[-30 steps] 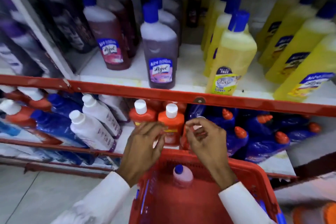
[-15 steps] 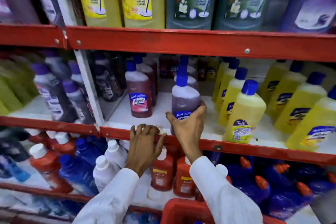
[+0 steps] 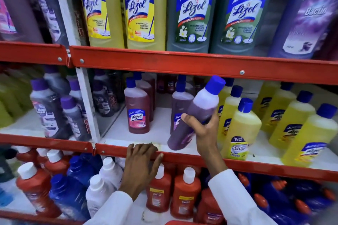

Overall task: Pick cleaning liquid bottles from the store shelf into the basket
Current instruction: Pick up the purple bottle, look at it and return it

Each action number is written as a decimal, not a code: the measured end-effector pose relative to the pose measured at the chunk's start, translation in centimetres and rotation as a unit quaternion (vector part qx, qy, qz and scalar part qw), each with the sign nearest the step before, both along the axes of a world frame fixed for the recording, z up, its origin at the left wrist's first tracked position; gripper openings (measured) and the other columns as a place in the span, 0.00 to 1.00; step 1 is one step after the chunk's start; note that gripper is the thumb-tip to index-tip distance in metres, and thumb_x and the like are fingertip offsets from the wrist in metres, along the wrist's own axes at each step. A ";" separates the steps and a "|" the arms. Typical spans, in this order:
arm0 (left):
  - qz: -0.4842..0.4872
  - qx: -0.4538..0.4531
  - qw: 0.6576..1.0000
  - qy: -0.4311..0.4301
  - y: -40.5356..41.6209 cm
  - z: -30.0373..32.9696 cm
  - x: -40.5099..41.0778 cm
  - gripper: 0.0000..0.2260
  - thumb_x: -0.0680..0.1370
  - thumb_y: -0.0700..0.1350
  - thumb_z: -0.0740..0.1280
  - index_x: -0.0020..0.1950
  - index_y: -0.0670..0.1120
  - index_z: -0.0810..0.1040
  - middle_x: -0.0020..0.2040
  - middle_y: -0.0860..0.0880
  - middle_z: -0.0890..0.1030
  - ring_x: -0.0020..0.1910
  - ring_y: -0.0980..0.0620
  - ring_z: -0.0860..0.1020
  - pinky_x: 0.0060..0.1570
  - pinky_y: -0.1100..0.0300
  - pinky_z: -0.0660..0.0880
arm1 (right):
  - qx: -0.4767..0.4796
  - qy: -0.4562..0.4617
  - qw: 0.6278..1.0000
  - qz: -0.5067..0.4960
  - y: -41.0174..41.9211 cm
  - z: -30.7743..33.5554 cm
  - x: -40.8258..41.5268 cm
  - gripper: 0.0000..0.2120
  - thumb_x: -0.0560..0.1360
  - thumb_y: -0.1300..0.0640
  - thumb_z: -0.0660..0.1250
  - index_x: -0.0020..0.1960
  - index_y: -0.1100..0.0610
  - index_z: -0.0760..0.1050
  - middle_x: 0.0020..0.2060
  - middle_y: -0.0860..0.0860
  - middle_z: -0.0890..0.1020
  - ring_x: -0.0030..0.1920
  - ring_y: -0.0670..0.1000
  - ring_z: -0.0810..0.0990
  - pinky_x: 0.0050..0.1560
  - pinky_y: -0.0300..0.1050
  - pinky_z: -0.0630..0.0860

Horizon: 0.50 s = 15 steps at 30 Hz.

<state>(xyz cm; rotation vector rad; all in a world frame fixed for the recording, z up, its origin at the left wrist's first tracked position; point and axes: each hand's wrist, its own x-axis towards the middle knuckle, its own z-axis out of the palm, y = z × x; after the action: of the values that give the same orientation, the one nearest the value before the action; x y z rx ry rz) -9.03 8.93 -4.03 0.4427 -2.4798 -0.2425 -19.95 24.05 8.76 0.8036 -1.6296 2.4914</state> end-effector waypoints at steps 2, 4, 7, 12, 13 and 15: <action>-0.005 0.002 1.000 0.002 0.1 0.1 0.0 0.13 0.78 0.58 0.59 0.51 0.53 0.78 0.50 0.53 0.82 0.50 0.47 0.77 0.59 0.45 0.68 | -0.058 -0.029 0.982 0.175 1.3 1.1 0.0 0.27 0.54 0.56 0.76 0.52 0.60 0.78 0.38 0.53 0.82 0.37 0.52 0.80 0.41 0.49 0.76; -0.012 0.009 1.000 -0.001 0.1 0.1 0.0 0.14 0.77 0.58 0.57 0.51 0.53 0.78 0.49 0.53 0.82 0.50 0.46 0.77 0.58 0.44 0.69 | -0.098 -0.068 0.929 0.350 2.0 1.8 0.4 0.28 0.52 0.54 0.78 0.51 0.58 0.79 0.39 0.54 0.80 0.37 0.54 0.79 0.43 0.51 0.75; -0.018 0.025 0.999 -0.010 -0.1 -0.1 -0.1 0.14 0.75 0.58 0.58 0.51 0.54 0.78 0.48 0.53 0.82 0.49 0.46 0.77 0.56 0.43 0.69 | -0.158 -0.091 0.830 0.527 2.2 2.6 1.3 0.32 0.57 0.52 0.76 0.58 0.60 0.71 0.45 0.55 0.73 0.41 0.55 0.75 0.46 0.52 0.71; -0.018 0.019 1.000 0.000 -0.1 -0.2 0.0 0.16 0.77 0.61 0.56 0.50 0.53 0.79 0.48 0.52 0.83 0.47 0.45 0.78 0.56 0.43 0.70 | -0.199 -0.092 0.762 0.609 2.7 3.9 2.5 0.34 0.55 0.46 0.69 0.58 0.57 0.67 0.42 0.50 0.69 0.35 0.51 0.73 0.37 0.48 0.62; -0.017 0.017 1.000 0.008 0.0 -0.1 0.0 0.18 0.78 0.62 0.54 0.50 0.53 0.79 0.48 0.52 0.83 0.47 0.44 0.78 0.56 0.43 0.70 | -0.202 -0.093 0.757 0.614 2.9 4.0 2.4 0.34 0.55 0.45 0.69 0.58 0.57 0.67 0.42 0.49 0.69 0.34 0.51 0.74 0.36 0.48 0.63; -0.005 0.014 1.000 0.009 0.2 0.0 0.0 0.17 0.78 0.60 0.55 0.49 0.53 0.80 0.47 0.52 0.84 0.46 0.45 0.78 0.56 0.44 0.70 | -0.206 -0.092 0.769 0.598 3.5 4.4 2.4 0.33 0.56 0.46 0.70 0.58 0.59 0.68 0.43 0.51 0.72 0.34 0.51 0.76 0.36 0.47 0.68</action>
<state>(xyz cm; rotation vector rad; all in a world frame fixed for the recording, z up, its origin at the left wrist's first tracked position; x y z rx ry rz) -9.02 9.11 -4.01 0.4388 -2.4634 -0.2845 -17.59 27.56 13.13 2.0029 -0.3992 3.5412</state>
